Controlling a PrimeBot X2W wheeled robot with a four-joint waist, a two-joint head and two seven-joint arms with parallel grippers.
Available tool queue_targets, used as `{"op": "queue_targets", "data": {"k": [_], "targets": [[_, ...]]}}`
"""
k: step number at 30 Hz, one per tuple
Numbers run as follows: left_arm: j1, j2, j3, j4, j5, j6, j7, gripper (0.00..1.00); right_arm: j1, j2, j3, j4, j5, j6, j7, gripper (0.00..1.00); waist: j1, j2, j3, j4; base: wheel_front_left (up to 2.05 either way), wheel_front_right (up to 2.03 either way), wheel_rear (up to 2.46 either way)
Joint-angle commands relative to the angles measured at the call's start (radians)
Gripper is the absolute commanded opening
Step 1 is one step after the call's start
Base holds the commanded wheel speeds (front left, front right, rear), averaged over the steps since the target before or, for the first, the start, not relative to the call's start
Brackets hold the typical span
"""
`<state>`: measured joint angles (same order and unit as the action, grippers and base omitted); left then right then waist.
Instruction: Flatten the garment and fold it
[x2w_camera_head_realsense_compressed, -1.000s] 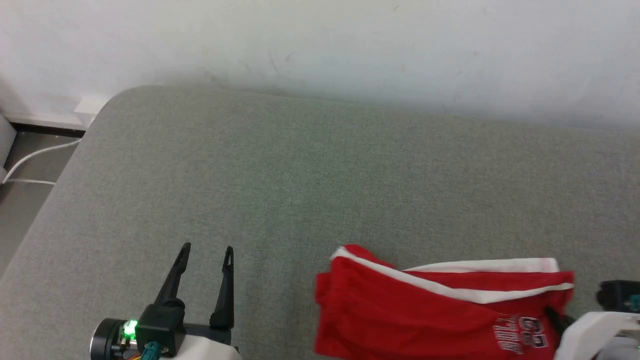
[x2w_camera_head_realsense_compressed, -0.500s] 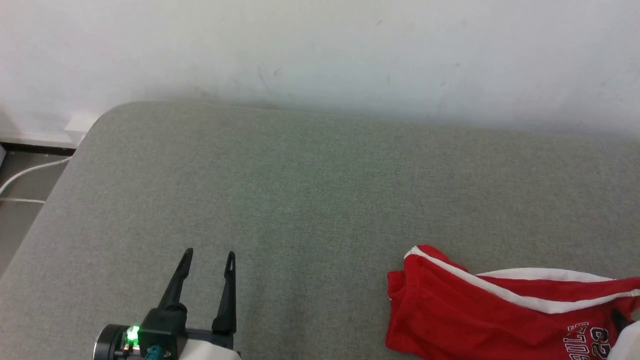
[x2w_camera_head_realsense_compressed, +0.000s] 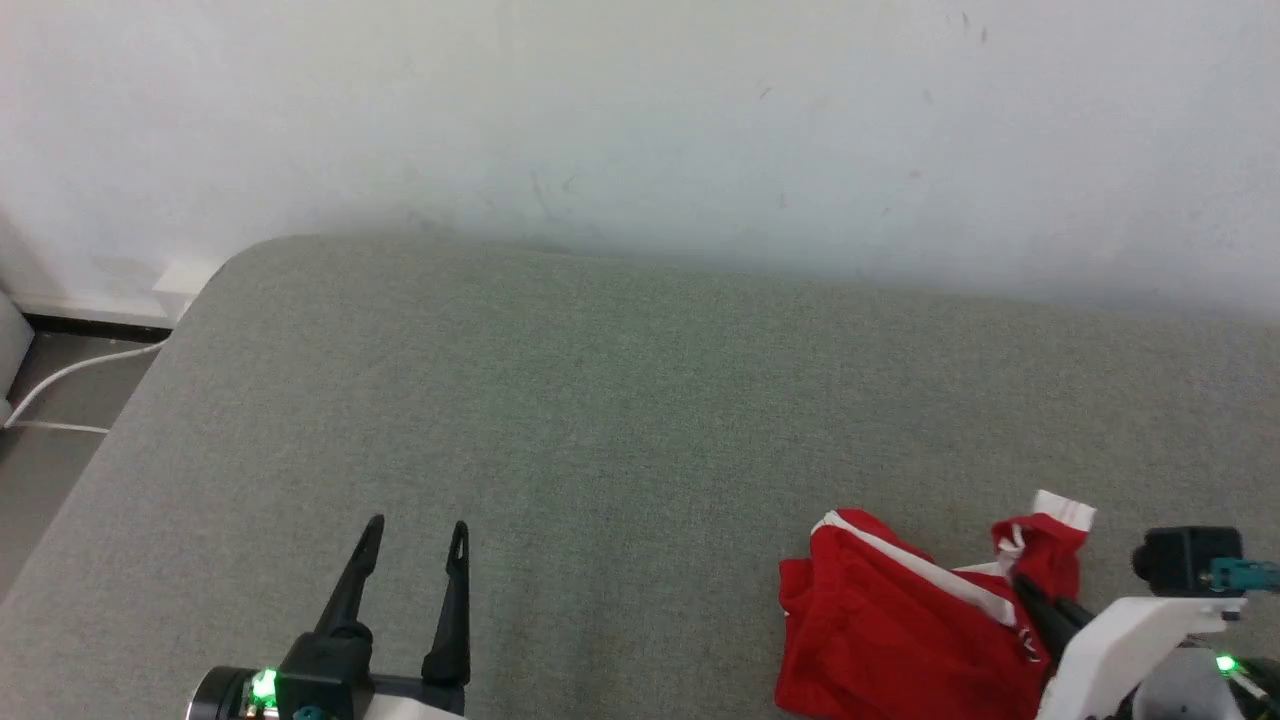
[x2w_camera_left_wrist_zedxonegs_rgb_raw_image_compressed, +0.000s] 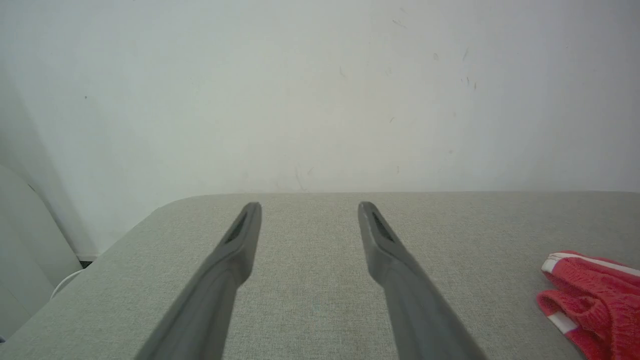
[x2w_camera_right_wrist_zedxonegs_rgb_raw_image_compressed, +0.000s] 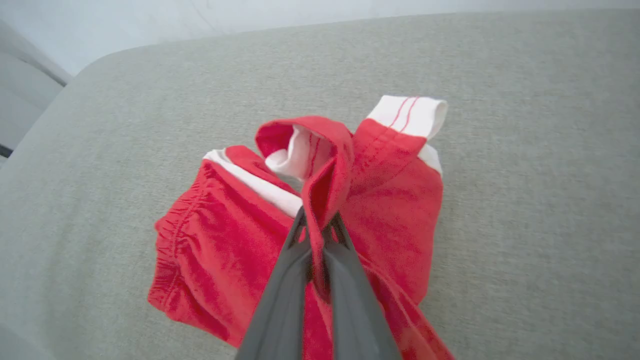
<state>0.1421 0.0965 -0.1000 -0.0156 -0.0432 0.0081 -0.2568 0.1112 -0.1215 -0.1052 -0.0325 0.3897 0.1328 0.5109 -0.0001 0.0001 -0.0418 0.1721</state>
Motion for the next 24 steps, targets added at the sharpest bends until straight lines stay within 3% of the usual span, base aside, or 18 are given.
{"op": "queue_targets", "data": {"k": [1,9,21,22,23,24], "targets": [[0.013,-0.004,0.004,-0.002,0.006,-0.007,-0.005,1.00,0.008,0.008,0.010,-0.012,0.008,-0.002,0.005,0.00,0.0001,-0.0001,-0.004,0.006,0.00,0.00,0.00],[0.020,-0.009,0.003,-0.006,0.009,-0.010,-0.005,1.00,-0.022,0.065,0.137,-0.044,0.049,-0.002,0.051,0.00,0.0001,-0.0001,0.001,0.035,0.00,0.00,0.00],[-0.010,-0.015,-0.004,0.000,0.011,-0.025,-0.005,1.00,-0.146,0.071,0.254,0.190,0.006,-0.002,-0.045,0.00,0.0001,-0.0001,0.056,0.088,0.00,0.00,0.00],[-0.014,-0.016,-0.006,0.000,0.012,-0.026,-0.005,1.00,-0.154,0.071,0.264,0.206,-0.009,-0.002,-0.051,0.44,0.0001,-0.0001,0.061,0.092,0.00,0.00,0.00],[-0.017,-0.017,-0.007,0.001,0.012,-0.026,-0.005,1.00,-0.160,0.071,0.271,0.223,-0.025,-0.002,-0.057,1.00,0.0001,-0.0001,0.065,0.094,0.00,0.00,0.00],[-0.020,-0.017,-0.009,0.001,0.012,-0.026,-0.005,1.00,-0.166,0.071,0.281,0.239,-0.038,-0.002,-0.062,1.00,0.0001,-0.0001,0.069,0.096,0.00,0.00,0.00]]}}
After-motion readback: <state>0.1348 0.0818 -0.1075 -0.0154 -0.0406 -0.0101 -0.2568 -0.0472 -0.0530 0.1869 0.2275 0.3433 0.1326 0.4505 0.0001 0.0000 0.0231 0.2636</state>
